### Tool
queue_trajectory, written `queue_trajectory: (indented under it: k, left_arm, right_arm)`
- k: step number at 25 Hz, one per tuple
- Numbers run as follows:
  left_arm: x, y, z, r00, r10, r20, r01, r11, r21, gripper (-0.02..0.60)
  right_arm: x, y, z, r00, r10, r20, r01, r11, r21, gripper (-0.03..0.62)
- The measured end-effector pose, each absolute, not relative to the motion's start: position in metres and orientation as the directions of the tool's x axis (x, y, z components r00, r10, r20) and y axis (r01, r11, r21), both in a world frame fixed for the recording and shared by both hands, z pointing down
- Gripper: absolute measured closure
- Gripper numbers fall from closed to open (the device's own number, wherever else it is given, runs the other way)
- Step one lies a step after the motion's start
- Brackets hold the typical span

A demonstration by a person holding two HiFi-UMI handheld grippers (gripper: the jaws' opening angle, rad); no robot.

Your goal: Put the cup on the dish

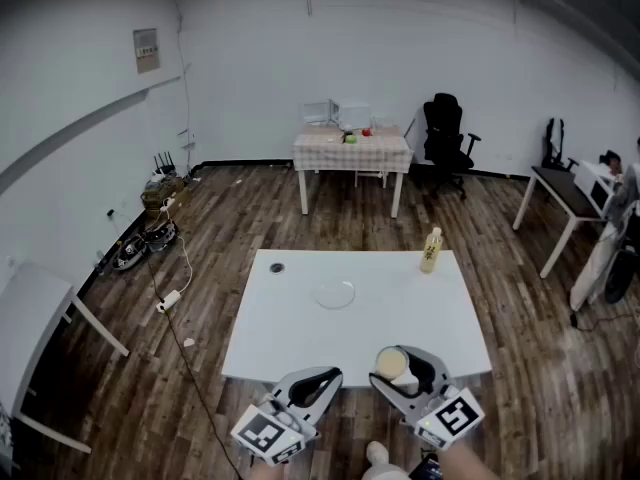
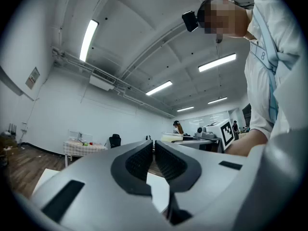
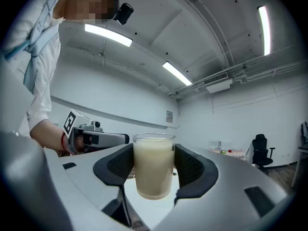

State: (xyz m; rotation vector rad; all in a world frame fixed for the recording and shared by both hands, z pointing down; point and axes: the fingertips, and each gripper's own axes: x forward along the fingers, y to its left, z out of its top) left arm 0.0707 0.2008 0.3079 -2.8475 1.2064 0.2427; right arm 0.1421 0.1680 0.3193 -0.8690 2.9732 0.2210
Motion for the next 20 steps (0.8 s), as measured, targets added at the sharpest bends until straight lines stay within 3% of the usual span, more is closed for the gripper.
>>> queue_trajectory:
  k: [20]
  left_arm:
    - [0.064, 0.2, 0.315, 0.699, -0.703, -0.133, -0.706, -0.707, 0.027, 0.566]
  right_arm:
    - [0.131, 0.167, 0.317, -0.842, -0.532, -0.085, -0.539, 0.835, 0.111, 0.321]
